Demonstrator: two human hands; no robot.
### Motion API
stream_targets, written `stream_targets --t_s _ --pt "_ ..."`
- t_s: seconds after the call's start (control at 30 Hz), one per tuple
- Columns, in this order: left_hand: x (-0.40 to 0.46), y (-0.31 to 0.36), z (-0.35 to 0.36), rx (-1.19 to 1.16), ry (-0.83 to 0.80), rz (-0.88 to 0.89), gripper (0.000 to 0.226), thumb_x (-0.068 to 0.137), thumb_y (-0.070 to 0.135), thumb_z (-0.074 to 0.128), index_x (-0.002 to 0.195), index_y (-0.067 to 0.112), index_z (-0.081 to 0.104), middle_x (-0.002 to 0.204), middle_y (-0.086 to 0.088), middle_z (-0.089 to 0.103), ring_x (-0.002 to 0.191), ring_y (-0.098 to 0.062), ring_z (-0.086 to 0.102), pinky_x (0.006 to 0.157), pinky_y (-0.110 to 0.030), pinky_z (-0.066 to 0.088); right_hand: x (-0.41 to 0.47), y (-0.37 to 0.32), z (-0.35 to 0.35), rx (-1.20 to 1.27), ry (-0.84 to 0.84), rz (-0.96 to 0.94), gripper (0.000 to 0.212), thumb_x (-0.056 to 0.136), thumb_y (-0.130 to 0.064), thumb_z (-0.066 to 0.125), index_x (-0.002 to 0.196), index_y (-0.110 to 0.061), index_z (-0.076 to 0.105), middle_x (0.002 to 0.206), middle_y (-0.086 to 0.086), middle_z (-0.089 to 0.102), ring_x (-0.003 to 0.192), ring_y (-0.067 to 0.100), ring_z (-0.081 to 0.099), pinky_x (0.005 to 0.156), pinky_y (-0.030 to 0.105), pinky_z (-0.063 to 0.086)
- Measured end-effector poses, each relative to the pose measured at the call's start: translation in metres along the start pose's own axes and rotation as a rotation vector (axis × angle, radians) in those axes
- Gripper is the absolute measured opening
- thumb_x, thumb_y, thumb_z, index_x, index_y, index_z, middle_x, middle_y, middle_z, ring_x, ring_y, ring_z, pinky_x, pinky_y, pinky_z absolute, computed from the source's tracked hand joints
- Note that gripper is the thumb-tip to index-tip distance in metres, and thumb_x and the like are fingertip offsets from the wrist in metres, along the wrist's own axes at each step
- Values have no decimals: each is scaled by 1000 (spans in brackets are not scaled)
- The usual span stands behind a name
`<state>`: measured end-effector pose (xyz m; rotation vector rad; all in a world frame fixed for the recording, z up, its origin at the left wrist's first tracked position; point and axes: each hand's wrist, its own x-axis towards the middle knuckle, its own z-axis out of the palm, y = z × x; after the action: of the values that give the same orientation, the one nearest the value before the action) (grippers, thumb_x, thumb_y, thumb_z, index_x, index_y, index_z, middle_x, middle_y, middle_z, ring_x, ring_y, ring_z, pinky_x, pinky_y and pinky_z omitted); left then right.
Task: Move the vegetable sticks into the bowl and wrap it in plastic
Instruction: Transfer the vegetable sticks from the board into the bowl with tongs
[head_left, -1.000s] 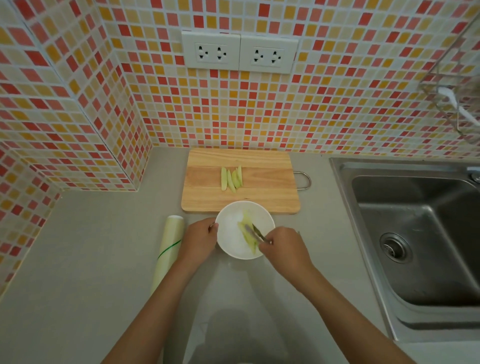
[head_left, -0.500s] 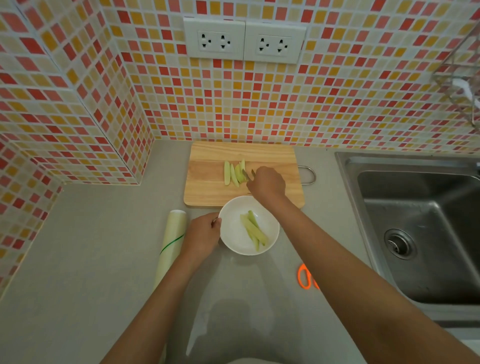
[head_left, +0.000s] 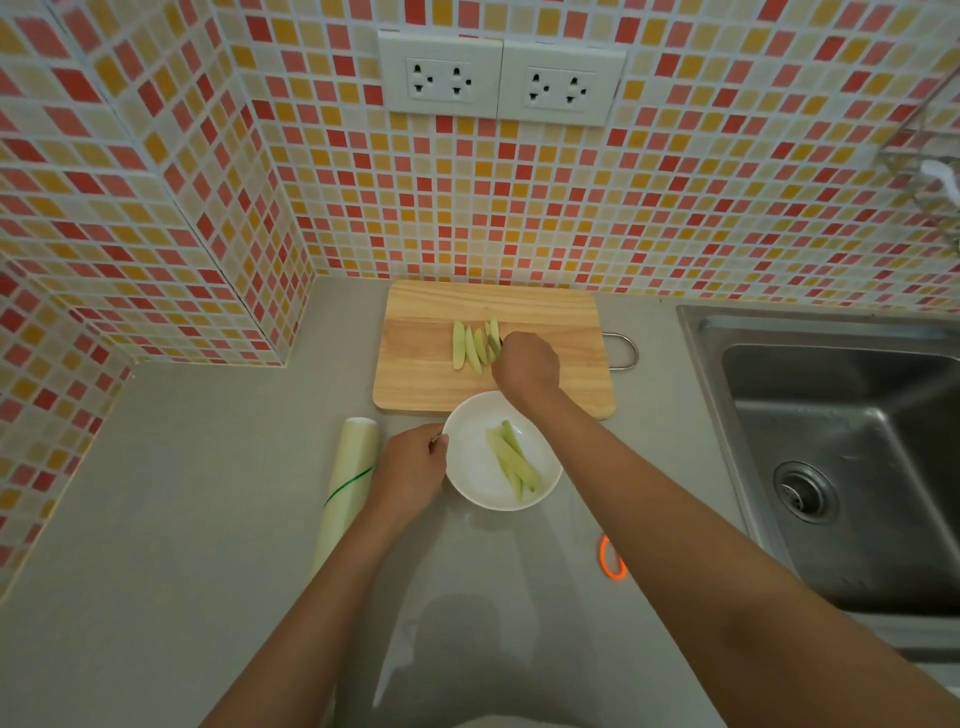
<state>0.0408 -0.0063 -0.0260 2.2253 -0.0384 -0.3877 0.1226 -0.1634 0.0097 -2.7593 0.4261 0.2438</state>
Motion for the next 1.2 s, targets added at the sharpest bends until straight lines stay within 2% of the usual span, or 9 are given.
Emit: stream_targets --t_s 0.13,0.27,0.47,0.57,0.7,0.87,0.97,1.07,1.2 --pt "0 -1 0 -4 3 -5 29 97 15 40 90 8 68 75 -11 68 72 -32 64 72 -42 53 -22 16 -17 146 48 20 37 84 -5 55 52 -13 37 54 -1 38 57 21 45 42 27 20" --pt "1 -1 1 -6 -4 -17 30 97 15 40 94 5 68 79 -15 69 75 -36 64 74 -44 53 -79 40 -27 283 73 -12 39 78 -14 61 45 -11 40 43 0 27 43 15 28 42 28 16" --pt "2 0 1 -11 -9 -23 30 96 14 40 96 7 69 80 -13 69 75 -34 64 76 -43 54 -130 55 -5 -1 -117 -48 24 83 -18 56 62 -9 49 66 8 51 67 29 53 57 27 32" --pt "1 0 1 -20 -6 -29 30 96 14 40 93 7 69 77 -11 68 72 -32 62 73 -39 52 -125 51 -5 -85 -78 -31 31 84 -21 56 60 -11 40 75 6 51 69 28 52 59 27 32" --pt "0 0 0 -9 -4 -19 29 96 13 39 91 3 67 74 -17 66 69 -33 59 70 -40 49 -92 37 -22 5 62 -49 36 84 -33 61 62 -12 42 64 -2 45 62 22 46 50 26 28" --pt "0 2 -1 1 -4 -12 30 96 13 39 94 5 68 74 -12 66 73 -34 62 74 -44 52 -31 5 -21 54 41 -17 37 85 -17 58 55 -17 37 59 -4 42 65 23 51 44 25 24" --pt "-1 3 -1 5 -4 -19 30 96 14 40 96 6 68 71 -9 64 73 -33 62 74 -44 52 -11 -3 -7 14 -9 -6 22 84 -10 57 64 -13 47 79 5 64 81 28 63 55 27 35" --pt "-1 3 -1 20 -9 -22 30 96 15 39 96 7 68 65 -3 60 75 -34 63 73 -43 52 -5 -3 0 -19 -5 -16 16 82 -2 54 70 -12 52 92 10 69 86 29 65 59 29 38" --pt "-1 3 -1 25 -11 -31 30 98 17 40 99 10 69 67 -2 62 74 -31 63 75 -42 52 -15 5 -9 55 20 -24 31 84 -4 55 56 -9 42 63 4 54 70 28 60 47 26 30"
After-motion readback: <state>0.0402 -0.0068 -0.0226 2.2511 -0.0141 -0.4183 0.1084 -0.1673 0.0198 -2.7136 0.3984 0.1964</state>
